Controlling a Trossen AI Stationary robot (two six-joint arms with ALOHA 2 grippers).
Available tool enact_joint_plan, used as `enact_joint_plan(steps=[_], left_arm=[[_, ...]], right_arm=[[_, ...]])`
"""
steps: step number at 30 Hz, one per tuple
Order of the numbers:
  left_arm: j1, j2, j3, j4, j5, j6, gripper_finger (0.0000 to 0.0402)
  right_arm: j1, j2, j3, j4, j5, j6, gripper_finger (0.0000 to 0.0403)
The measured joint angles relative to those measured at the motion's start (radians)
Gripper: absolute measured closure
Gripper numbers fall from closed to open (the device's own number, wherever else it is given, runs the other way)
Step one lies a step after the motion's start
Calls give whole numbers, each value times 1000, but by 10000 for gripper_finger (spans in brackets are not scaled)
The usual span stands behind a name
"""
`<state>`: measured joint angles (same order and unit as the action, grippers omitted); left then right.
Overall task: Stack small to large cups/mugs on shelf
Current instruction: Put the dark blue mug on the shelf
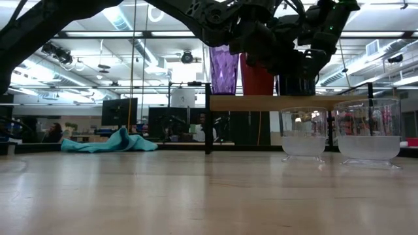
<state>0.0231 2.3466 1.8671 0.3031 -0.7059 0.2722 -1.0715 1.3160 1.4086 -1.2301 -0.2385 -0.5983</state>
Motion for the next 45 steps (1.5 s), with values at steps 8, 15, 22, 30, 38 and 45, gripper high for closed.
enact_joint_plan(steps=[8,15,22,30,38,45], left_arm=[[-1,-2,0,0,0,0,379],[-1,-2,0,-1,0,0,391],[-4,-2,0,0,0,0,383],[-5,-2,0,0,0,1,393],[-6,-2,0,0,0,2,379],[-5,-2,0,6,0,2,392]], right_arm=[[0,31,0,1,-3,28,347],[0,49,-9,4,-3,10,347],[0,48,-36,13,3,-7,345],[0,48,-37,8,40,-8,316],[0,48,-37,9,87,-15,286],[1,48,-37,35,105,-25,248]])
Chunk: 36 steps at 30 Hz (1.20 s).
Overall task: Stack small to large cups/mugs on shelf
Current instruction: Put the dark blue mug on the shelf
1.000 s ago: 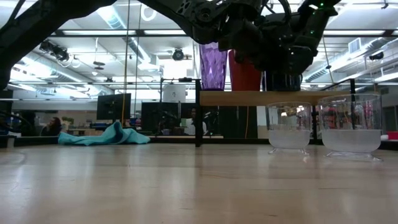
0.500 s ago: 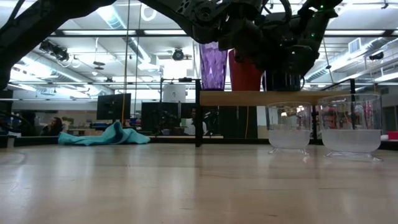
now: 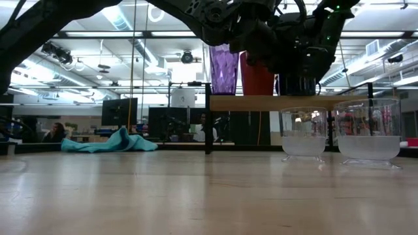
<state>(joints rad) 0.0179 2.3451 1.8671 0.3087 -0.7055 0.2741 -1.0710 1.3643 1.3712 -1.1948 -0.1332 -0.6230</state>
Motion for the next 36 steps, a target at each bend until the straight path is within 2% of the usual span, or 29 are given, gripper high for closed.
enact_joint_plan(steps=[8,18,25,36], left_arm=[[8,0,0,17,3,-1,379],[1,0,0,17,4,2,392],[1,0,0,16,4,2,376],[0,0,0,16,4,2,391]], right_arm=[[1,0,0,26,0,-59,221],[27,0,0,52,-1,-123,220],[49,0,0,79,-2,-161,221],[48,-19,5,76,36,-149,221]])
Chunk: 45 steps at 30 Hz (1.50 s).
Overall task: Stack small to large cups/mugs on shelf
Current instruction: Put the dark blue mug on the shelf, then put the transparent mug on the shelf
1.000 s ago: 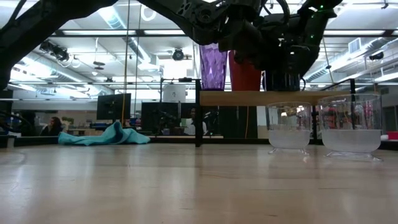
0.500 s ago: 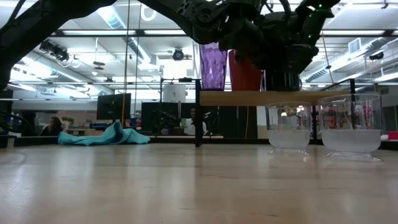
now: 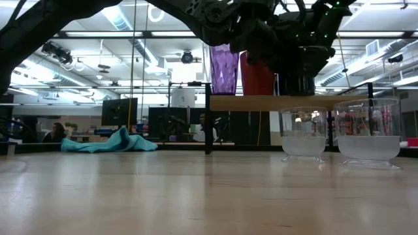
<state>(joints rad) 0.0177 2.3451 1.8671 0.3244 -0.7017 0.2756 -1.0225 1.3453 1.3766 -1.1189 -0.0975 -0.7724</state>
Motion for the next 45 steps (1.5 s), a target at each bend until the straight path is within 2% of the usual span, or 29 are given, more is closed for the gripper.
enact_joint_plan(steps=[9,16,23,36,43,45], left_arm=[[-5,0,0,0,0,0,380],[-5,0,0,0,0,0,390],[-6,0,0,1,0,0,382],[-13,1,0,9,0,0,392],[-40,1,0,7,-1,-1,382],[-53,-10,-1,-32,-1,-1,385]], right_arm=[[16,0,0,42,0,-26,221],[33,0,0,41,1,-35,221],[33,-6,0,22,84,19,222],[33,-105,0,5,93,115,221],[40,-159,1,4,93,190,222],[42,-171,1,4,92,210,222]])
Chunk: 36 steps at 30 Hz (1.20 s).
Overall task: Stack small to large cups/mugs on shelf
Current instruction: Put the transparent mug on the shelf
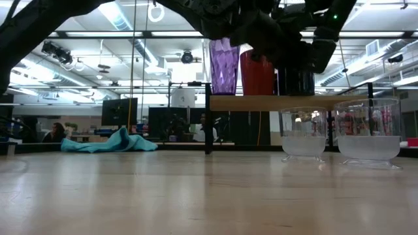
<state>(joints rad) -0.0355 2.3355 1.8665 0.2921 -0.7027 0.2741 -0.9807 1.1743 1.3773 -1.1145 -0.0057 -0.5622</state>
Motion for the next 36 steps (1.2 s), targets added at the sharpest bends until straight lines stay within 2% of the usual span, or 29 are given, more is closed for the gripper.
enact_joint_plan(steps=[4,8,13,17,21,25,29,33,36], left_arm=[[-30,-44,0,-97,-13,-1,395],[-58,-92,1,-198,-13,0,389],[-91,-143,0,-296,11,0,377],[-118,-188,1,-410,40,-3,389],[-137,-240,1,-562,142,-45,396],[-139,-270,2,-699,259,-105,385],[-138,-270,1,-822,292,-146,386],[-138,-272,-24,-892,294,-174,396],[-138,-272,-60,-907,294,-185,390]], right_arm=[[31,-20,0,0,2,62,222],[72,-48,0,0,2,142,222],[123,-104,0,1,2,250,222],[167,-149,0,1,1,295,222],[239,-195,0,-1,-23,327,222],[331,-222,0,-17,-98,328,222],[447,-215,-5,-55,-134,327,222],[572,-210,-39,-49,-99,346,222],[665,-204,-73,-44,9,375,224]])
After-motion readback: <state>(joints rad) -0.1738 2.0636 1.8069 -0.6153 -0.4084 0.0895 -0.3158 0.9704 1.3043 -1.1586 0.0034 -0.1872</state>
